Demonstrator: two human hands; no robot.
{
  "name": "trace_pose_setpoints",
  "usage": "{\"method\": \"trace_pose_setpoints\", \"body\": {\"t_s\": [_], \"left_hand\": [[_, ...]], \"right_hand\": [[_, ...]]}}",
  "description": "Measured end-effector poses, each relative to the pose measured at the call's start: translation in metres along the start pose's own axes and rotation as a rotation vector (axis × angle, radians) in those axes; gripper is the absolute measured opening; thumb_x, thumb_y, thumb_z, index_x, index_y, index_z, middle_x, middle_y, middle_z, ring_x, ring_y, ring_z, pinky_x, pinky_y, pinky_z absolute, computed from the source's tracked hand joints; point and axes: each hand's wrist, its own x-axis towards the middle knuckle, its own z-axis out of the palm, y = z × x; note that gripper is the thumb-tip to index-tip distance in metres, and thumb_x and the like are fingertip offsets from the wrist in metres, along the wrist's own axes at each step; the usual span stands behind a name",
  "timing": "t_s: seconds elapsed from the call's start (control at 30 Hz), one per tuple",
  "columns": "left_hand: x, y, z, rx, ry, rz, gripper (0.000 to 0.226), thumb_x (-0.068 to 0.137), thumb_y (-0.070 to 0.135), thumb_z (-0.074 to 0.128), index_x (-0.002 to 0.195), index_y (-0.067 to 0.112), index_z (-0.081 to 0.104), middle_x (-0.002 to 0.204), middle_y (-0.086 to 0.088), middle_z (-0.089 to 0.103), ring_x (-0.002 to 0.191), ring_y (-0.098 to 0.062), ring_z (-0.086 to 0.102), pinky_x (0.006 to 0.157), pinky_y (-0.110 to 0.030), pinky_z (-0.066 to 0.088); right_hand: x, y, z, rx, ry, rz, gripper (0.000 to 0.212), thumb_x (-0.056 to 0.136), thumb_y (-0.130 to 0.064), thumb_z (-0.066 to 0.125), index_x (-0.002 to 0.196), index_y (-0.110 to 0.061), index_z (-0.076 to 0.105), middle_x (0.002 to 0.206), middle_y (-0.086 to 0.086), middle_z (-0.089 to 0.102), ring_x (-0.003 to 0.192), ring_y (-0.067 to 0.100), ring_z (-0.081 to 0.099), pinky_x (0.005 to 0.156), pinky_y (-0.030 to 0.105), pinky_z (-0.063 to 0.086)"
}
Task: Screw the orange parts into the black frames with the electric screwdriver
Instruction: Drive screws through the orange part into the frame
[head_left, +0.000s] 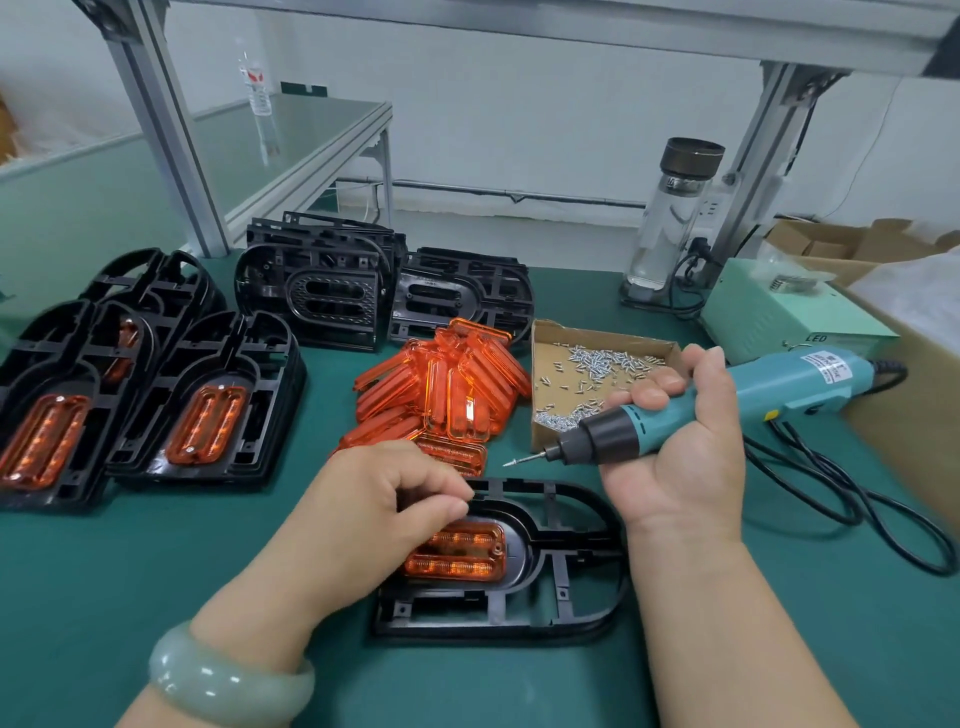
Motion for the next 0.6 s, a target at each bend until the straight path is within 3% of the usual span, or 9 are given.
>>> {"method": "trace_pose_setpoints", "body": {"t_s": [0.17, 0.27, 0.6], "left_hand": [[-0.002, 0.001, 0.002, 0.303, -0.215, 0.063, 0.019, 0.076, 0.038, 0.073, 0.09, 0.048, 0.067, 0.081, 0.015, 0.057, 0.081, 0.0, 0.055, 0.074, -0.028, 0.047], [-0.002, 0.006, 0.008, 0.477, -0.218, 0.083, 0.017, 0.081, 0.045, 0.064, 0.098, 0.046, 0.066, 0.086, 0.014, 0.054, 0.086, -0.002, 0.051, 0.075, -0.031, 0.047], [-0.001, 0.008, 0.02, 0.424, -0.178, 0.071, 0.015, 0.084, 0.039, 0.063, 0.096, 0.038, 0.072, 0.088, 0.011, 0.054, 0.09, -0.006, 0.049, 0.079, -0.03, 0.045]], "right_hand": [[0.003, -0.004, -0.001, -0.057, 0.01, 0.002, 0.022, 0.095, -0.026, 0.059, 0.076, -0.021, 0.049, 0.057, -0.01, 0.046, 0.045, 0.004, 0.043, 0.056, 0.021, 0.044], [0.005, -0.007, -0.001, -0.125, -0.001, 0.005, 0.023, 0.095, -0.026, 0.059, 0.076, -0.021, 0.048, 0.057, -0.01, 0.046, 0.044, 0.005, 0.043, 0.053, 0.021, 0.044], [0.0, -0.004, -0.001, -0.324, -0.187, -0.024, 0.009, 0.093, -0.022, 0.06, 0.096, -0.017, 0.053, 0.059, -0.005, 0.047, 0.045, 0.009, 0.044, 0.051, 0.022, 0.042]]}}
